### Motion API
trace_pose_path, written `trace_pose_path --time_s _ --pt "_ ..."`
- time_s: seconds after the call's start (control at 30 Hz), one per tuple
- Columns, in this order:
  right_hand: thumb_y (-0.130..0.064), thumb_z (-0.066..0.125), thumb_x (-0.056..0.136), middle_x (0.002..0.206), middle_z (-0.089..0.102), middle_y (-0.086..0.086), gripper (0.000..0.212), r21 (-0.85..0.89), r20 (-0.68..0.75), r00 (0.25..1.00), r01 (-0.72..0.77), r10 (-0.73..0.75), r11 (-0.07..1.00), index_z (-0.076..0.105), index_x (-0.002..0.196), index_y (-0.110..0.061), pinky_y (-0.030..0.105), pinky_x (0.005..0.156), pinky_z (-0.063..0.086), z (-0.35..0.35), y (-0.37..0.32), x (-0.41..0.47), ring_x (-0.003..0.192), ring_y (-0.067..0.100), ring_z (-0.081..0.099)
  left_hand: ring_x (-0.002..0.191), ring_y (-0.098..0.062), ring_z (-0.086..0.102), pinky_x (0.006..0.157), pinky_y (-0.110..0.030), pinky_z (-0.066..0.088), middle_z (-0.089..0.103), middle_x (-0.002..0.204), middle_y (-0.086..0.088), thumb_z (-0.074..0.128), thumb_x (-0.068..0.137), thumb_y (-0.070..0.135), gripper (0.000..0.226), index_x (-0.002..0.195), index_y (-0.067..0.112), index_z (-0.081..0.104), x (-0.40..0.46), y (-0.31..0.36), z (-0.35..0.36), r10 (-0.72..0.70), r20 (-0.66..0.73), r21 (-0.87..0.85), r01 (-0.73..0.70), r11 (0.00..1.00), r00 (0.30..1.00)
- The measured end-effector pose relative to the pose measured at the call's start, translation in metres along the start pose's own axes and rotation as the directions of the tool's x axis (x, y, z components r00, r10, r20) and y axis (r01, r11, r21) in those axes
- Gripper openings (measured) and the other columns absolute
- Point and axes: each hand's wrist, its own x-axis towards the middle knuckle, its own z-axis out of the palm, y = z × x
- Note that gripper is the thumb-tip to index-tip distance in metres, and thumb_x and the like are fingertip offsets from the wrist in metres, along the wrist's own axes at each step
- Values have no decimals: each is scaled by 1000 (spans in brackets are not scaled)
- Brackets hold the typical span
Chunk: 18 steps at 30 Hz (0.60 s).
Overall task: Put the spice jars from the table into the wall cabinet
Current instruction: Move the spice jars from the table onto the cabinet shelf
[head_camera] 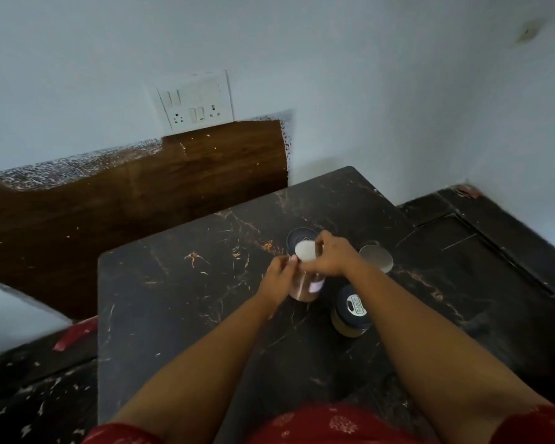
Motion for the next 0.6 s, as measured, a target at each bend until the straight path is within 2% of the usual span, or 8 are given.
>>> trace_pose_path --time_s 0.07,0.1,0.17,0.2,0.3,0.47,0.53,0.6 --pt "-76 56 72 118 57 12 83 131 -71 996 -40 49 991 50 124 -12 38 85 52 -12 -20 0 104 27 60 113 -22 59 101 -46 45 61 126 -3 36 81 78 73 131 27 51 2 12 -7 -90 24 -197 93 976 996" --pt "-80 42 78 112 60 12 82 256 -86 992 -63 88 965 55 119 -10 37 82 51 -17 -31 0 98 26 62 111 -25 61 99 -49 47 63 125 -6 34 82 78 72 129 27 53 3 18 -12 -110 31 -299 114 947 993" --pt "-73 27 90 93 63 9 69 528 -64 986 -100 157 844 61 99 -13 32 73 50 -23 -49 1 78 18 61 106 -27 64 94 -46 51 66 119 -10 32 90 71 63 124 24 57 3 32 -23 -140 29 -468 137 873 990" --pt "-66 28 95 93 64 8 60 607 -43 986 -100 158 788 60 100 -16 31 73 49 -26 -55 1 78 17 60 104 -27 64 88 -42 54 66 117 -10 32 91 69 61 123 23 58 5 37 -28 -142 27 -521 135 843 990" --pt "-53 38 98 125 59 5 45 717 64 996 -89 62 692 51 129 -23 37 88 47 -26 -59 1 110 23 58 101 -24 63 72 -32 52 66 117 -9 32 92 69 63 122 21 58 5 48 -37 -133 4 -613 107 783 991" --pt "-50 47 96 117 68 6 44 897 247 964 -188 -100 400 60 126 -21 44 96 51 -16 -54 0 110 27 64 103 -24 63 72 -33 54 65 120 -12 32 92 68 66 130 19 55 1 57 -47 -120 -26 -657 73 751 992" --pt "-47 56 92 121 66 7 42 902 264 945 -171 -191 397 57 127 -25 46 98 49 -11 -56 0 113 28 62 106 -26 63 78 -36 55 63 124 -13 32 94 65 65 134 18 52 1 58 -50 -101 -39 -663 50 747 994" --pt "-32 69 87 127 60 6 51 882 246 934 -105 -257 460 48 133 -30 49 100 46 -5 -61 2 116 29 57 109 -27 61 78 -35 55 60 128 -14 30 96 62 62 136 19 50 -1 60 -52 -70 -45 -658 23 753 997"
